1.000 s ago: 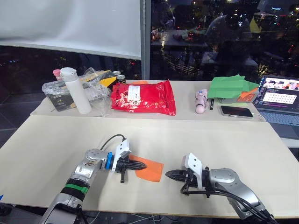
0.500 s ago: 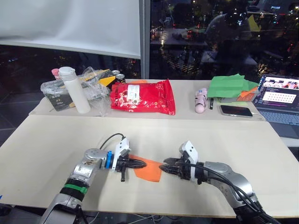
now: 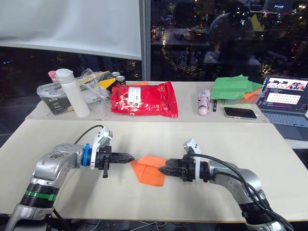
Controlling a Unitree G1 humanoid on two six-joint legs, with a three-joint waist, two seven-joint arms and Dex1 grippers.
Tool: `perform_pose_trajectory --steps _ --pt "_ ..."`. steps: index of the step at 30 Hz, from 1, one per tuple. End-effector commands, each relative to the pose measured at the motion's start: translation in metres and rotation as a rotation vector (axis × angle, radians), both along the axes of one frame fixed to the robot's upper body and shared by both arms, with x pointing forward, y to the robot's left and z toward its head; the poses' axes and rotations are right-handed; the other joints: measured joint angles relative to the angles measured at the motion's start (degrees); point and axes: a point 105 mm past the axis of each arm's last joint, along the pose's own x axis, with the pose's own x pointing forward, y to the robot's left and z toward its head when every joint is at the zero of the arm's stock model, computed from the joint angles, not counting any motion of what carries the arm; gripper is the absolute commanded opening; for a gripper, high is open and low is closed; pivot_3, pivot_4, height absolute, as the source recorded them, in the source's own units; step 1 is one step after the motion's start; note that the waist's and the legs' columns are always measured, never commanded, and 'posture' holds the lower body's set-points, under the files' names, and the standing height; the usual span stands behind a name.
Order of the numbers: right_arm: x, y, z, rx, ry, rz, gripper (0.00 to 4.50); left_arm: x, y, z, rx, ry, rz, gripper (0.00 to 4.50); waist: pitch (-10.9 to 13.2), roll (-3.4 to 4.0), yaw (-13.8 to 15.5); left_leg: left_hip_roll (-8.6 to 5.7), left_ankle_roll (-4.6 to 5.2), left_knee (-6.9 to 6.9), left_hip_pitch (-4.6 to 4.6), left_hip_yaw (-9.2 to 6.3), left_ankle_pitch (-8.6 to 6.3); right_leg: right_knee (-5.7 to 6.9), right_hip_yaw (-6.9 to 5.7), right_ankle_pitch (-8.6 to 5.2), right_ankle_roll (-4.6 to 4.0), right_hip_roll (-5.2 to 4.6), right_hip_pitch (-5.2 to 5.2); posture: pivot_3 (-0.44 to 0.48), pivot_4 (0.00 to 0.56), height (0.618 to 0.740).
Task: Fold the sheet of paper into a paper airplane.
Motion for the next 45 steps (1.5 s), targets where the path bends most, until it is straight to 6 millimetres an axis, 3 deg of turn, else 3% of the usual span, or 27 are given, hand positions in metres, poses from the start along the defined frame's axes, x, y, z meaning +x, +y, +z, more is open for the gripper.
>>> perform_pose_trajectory --steps 1,6,9,15,18,21,23,27,31,34,36,39,42,45 --pt "0.005 0.007 0.010 0.074 0.038 0.020 2.91 -0.003 0.002 0.005 0.015 -0.043 0.014 0.00 0.0 0.00 -0.1 0.00 0.00 -0.01 -0.01 0.00 0.00 0.01 0.00 0.00 0.00 0.00 -0.01 0.000 0.150 0.719" --pt "0.009 0.009 0.004 0.114 0.136 0.038 2.91 -0.007 0.002 0.000 0.022 -0.041 0.035 0.00 0.0 0.00 0.0 0.01 0.00 0.00 0.00 0.00 0.00 0.01 0.00 0.01 -0.01 0.00 -0.01 0.000 0.150 0.719" --pt "0.013 0.010 0.005 0.153 0.175 0.038 2.11 -0.008 0.005 -0.002 0.026 -0.038 0.052 0.00 0.0 -0.01 0.1 0.01 0.00 0.00 -0.02 0.00 0.00 -0.01 0.00 0.00 -0.01 0.00 -0.02 0.000 0.150 0.719" --pt "0.013 0.010 0.012 0.193 0.209 0.072 0.05 -0.017 0.010 -0.007 0.016 0.004 0.071 0.00 0.1 0.01 -0.2 0.01 0.00 -0.01 0.00 0.01 0.00 0.02 0.00 0.01 -0.01 0.00 -0.04 0.000 0.150 0.719" --pt "0.018 0.011 0.021 0.182 0.153 0.094 0.05 -0.022 0.012 -0.009 0.006 0.027 0.077 0.00 0.1 0.01 -0.2 0.02 0.00 -0.01 0.00 0.01 0.00 0.03 0.00 0.00 -0.01 0.00 -0.05 0.000 0.150 0.719" --pt "0.035 0.012 0.044 0.184 -0.010 0.078 0.05 -0.025 0.014 -0.012 0.005 0.042 0.089 0.00 0.1 0.03 -0.2 0.02 0.00 -0.01 0.00 0.02 0.00 0.02 0.00 0.00 0.00 0.00 -0.07 0.000 0.150 0.719" --pt "0.051 0.013 0.066 0.093 -0.321 0.078 0.05 -0.027 0.015 -0.015 0.007 0.048 0.097 0.00 0.1 0.06 -0.2 0.02 0.00 0.00 0.01 0.03 0.00 0.02 0.00 0.01 0.00 0.00 -0.08 0.000 0.150 0.719" --pt "0.052 0.021 0.091 -0.035 -0.719 0.197 0.05 -0.027 0.019 -0.018 0.014 0.051 0.110 0.00 0.2 0.08 -0.1 0.02 -0.01 -0.06 0.00 0.05 -0.01 -0.02 0.00 0.00 0.01 -0.01 -0.09 0.000 0.150 0.719" --pt "0.032 0.030 0.063 -0.280 -1.085 0.449 0.05 -0.027 0.021 -0.020 0.016 0.052 0.121 0.00 0.2 0.07 0.1 0.03 -0.01 -0.10 0.01 0.05 -0.01 -0.07 0.00 0.00 0.02 -0.01 -0.07 0.000 0.150 0.719" --pt "0.025 0.024 0.013 -0.498 -1.340 0.599 0.05 -0.027 0.020 -0.021 0.012 0.053 0.121 0.00 0.2 0.05 0.1 0.03 -0.01 -0.08 0.02 0.06 -0.01 -0.07 0.00 0.00 0.01 -0.02 -0.05 0.000 0.150 0.719" --pt "0.022 0.010 -0.018 -0.585 -1.391 0.653 0.05 -0.027 0.019 -0.021 0.007 0.051 0.120 0.00 0.2 0.03 0.1 0.00 -0.01 -0.05 0.05 0.07 -0.01 -0.06 0.00 0.00 0.01 -0.06 -0.09 0.000 0.150 0.719" --pt "0.021 0.001 -0.032 -0.591 -1.408 0.632 0.05 -0.028 0.019 -0.019 0.000 0.052 0.121 0.00 0.2 0.02 -0.1 -0.04 -0.01 -0.04 0.08 0.10 -0.01 -0.05 0.04 0.01 -0.05 -0.11 -0.04 0.000 0.150 0.719" --pt "0.017 -0.001 -0.033 -0.557 -1.384 0.606 0.83 -0.029 0.020 -0.019 -0.002 0.055 0.122 0.00 0.2 0.00 -0.2 -0.03 0.00 -0.06 0.25 0.12 0.00 0.03 0.08 0.03 -0.09 -0.10 0.13 0.000 0.150 0.719" --pt "0.014 0.000 -0.023 -0.542 -1.401 0.584 1.90 -0.026 0.018 -0.017 -0.017 0.044 0.122 0.00 0.2 0.00 -0.1 -0.04 0.00 -0.05 0.33 0.10 0.00 0.02 0.08 -0.01 -0.16 -0.10 0.28 0.000 0.150 0.719"
